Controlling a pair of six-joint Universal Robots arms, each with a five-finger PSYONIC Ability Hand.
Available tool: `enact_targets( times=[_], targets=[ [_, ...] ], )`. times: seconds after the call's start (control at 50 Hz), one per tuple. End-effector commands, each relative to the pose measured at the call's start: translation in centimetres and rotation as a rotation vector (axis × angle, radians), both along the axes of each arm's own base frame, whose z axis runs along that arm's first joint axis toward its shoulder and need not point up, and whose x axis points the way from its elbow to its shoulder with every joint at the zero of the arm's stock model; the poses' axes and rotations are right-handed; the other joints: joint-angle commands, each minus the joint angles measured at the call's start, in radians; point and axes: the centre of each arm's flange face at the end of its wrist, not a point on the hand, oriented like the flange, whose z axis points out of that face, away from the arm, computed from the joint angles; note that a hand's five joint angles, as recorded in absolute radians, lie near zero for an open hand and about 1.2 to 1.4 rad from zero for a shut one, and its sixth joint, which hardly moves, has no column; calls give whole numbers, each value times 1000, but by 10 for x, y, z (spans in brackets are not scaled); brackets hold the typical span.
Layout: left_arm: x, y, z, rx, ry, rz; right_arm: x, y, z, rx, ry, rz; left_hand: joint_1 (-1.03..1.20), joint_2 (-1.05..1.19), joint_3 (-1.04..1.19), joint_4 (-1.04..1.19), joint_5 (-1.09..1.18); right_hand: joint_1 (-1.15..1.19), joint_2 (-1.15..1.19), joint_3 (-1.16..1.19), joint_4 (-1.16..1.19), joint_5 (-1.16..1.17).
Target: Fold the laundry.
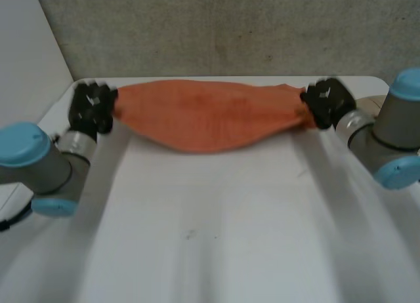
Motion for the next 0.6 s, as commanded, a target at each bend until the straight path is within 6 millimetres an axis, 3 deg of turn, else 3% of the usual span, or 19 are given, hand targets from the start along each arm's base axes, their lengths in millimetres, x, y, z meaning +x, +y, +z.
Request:
enact_targets(
  times=[0.02, 0.08, 0.1, 0.18, 0.26, 0.34, 0.42, 0.48, 0.6],
  targets=[
    [12, 29, -12, 139, -249, 19, -9, 30, -18, 199, 92, -1, 249, 196, 200, 194, 250, 409, 225, 214, 206, 230],
    [31, 43, 12, 166, -299, 59, -14, 52, 5, 255, 126, 4, 249, 196, 200, 194, 250, 409, 225, 214, 206, 230],
    [35, 47, 17, 176, -306, 68, -17, 69, 16, 302, 155, 12, 249, 196, 200, 194, 250, 409, 225, 214, 206, 230],
    [56, 85, 41, 300, -364, 96, -32, 109, 34, 437, 235, 34, 249, 196, 200, 194, 250, 409, 225, 214, 206, 230],
    [73, 130, 44, 526, -463, 84, -63, 142, 47, 535, 334, 9, 249, 196, 200, 194, 250, 409, 225, 214, 206, 230],
    [74, 174, 39, 753, -547, -6, -83, 176, 44, 592, 478, 55, 249, 196, 200, 194, 250, 409, 225, 214, 206, 230],
    [67, 178, 39, 739, -549, -62, -85, 188, 37, 609, 526, 107, 249, 196, 200, 194, 250, 409, 225, 214, 206, 230],
    [64, 160, 42, 646, -544, -44, -83, 180, 34, 602, 478, 79, 249, 196, 200, 194, 250, 409, 225, 214, 206, 230],
    [52, 113, 30, 502, -509, -23, -73, 125, 11, 472, 394, -23, 249, 196, 200, 194, 250, 409, 225, 214, 206, 230]
  ],
)
